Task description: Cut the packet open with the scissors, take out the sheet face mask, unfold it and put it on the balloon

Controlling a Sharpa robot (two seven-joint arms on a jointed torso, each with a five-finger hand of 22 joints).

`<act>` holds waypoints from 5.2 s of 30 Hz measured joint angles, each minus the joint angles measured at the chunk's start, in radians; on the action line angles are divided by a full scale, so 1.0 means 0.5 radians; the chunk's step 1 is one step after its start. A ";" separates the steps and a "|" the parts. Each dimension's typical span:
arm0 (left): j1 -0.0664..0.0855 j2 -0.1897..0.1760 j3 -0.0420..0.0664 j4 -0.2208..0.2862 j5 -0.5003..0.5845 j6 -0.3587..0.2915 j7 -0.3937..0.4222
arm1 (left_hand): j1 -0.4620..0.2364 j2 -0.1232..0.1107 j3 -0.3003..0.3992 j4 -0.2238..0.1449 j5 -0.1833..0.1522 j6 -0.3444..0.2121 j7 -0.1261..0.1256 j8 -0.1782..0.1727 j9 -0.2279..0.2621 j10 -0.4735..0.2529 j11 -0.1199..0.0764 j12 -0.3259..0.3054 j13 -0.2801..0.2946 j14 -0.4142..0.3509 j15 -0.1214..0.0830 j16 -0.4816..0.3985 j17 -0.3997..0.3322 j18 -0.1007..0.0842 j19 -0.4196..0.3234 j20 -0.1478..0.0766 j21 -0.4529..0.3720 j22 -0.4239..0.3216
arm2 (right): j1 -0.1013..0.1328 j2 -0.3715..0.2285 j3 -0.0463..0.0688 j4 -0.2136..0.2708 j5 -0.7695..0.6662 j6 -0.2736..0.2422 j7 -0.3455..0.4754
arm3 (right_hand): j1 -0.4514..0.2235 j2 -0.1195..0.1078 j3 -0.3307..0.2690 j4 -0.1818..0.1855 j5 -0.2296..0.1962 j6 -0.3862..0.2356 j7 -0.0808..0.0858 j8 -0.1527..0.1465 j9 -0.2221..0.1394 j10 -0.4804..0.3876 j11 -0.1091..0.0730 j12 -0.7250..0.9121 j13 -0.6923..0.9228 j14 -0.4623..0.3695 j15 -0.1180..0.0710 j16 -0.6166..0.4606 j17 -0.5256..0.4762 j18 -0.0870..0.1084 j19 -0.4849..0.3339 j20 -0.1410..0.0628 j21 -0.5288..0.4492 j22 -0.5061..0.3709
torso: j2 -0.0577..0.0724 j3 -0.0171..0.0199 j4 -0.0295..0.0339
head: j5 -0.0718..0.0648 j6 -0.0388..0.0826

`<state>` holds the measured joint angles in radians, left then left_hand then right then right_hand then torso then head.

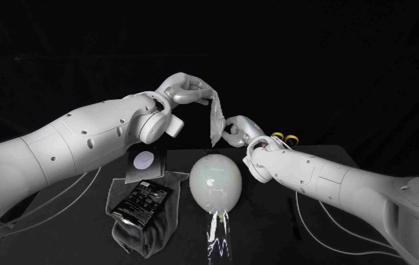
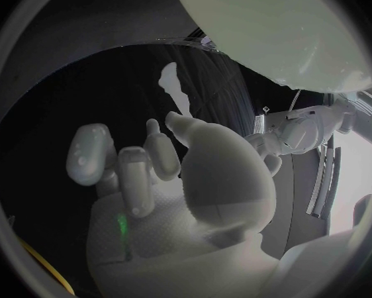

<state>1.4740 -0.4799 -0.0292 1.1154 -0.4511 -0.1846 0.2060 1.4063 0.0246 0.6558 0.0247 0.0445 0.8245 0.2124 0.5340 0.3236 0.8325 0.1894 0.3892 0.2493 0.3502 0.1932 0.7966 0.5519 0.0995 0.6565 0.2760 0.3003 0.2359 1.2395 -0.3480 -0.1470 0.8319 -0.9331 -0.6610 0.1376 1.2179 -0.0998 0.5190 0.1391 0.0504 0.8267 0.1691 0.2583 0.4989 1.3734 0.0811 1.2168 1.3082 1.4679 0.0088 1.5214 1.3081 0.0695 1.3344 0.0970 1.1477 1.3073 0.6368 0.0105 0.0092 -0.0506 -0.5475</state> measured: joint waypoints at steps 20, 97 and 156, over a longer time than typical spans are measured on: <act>0.001 0.025 0.000 -0.073 0.112 -0.148 -0.199 | -0.060 -0.078 0.216 -0.038 0.002 0.016 0.001 0.023 0.029 -0.050 -0.007 0.134 0.018 -0.014 0.000 0.081 -0.070 0.000 -0.048 -0.002 0.077 0.065 | 0.026 -0.354 0.003 0.364 0.184 -0.160 0.101 | 0.247 0.069 0.077 -0.095 0.098 0.044 0.019 -0.104 -0.046 -0.120 0.023 -0.068 -0.006 -0.003 0.041 -0.032 -0.001 0.046 -0.011 0.067 -0.050 0.002 | 0.001 -0.0013 -0.001 | 0.042 0.000; 0.001 -0.034 -0.004 0.050 0.105 -0.164 -0.308 | -0.122 -0.140 0.303 -0.050 0.001 0.022 0.001 0.020 0.089 -0.071 0.001 0.203 0.015 -0.028 0.000 0.136 -0.116 0.000 -0.076 -0.002 0.134 0.109 | 0.053 -0.271 0.014 0.711 -0.286 -0.577 -0.434 | 0.377 0.049 -0.105 0.117 0.097 0.220 -0.162 0.375 0.160 -0.052 -0.130 0.086 -0.079 -0.006 -0.094 0.019 -0.001 0.043 0.104 -0.062 0.081 0.002 | 0.002 -0.0019 0.001 | 0.029 -0.014; -0.073 -0.080 -0.043 -0.117 0.206 -0.226 -0.101 | -0.120 -0.138 0.314 -0.049 0.002 0.011 -0.004 0.028 0.116 -0.070 0.001 0.244 0.012 -0.028 0.000 0.178 -0.150 0.000 -0.084 -0.009 0.189 0.152 | 0.517 -0.430 0.024 0.630 -0.961 0.433 -0.474 | 0.221 -0.011 0.383 -0.030 -0.008 0.217 -0.166 0.437 0.184 0.148 -0.151 0.307 -0.001 -0.003 -0.111 0.092 0.000 -0.018 0.236 -0.080 0.371 0.000 | 0.002 -0.0017 0.000 | -0.020 -0.002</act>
<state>1.4377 -0.5200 -0.0504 1.0571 -0.3479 -0.2974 0.1553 1.3465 -0.0445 0.8129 0.0000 0.0457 0.8300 0.2106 0.5482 0.3817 0.7973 0.1897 0.5111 0.2553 0.3361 0.1934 0.8855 0.4767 0.0995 0.6147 0.2715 0.3947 0.3118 1.4980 -0.5632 -0.1348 1.1468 -1.4138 -0.4446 -0.0994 1.3286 -0.1055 0.7107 0.1241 0.0461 0.9349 0.0861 0.4767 0.5911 1.4473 0.0057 1.3701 1.3077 1.4664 -0.0465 1.5673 1.3081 0.0606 1.4525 0.0570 1.3333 1.3074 0.6378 0.0096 0.0093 -0.0605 -0.5488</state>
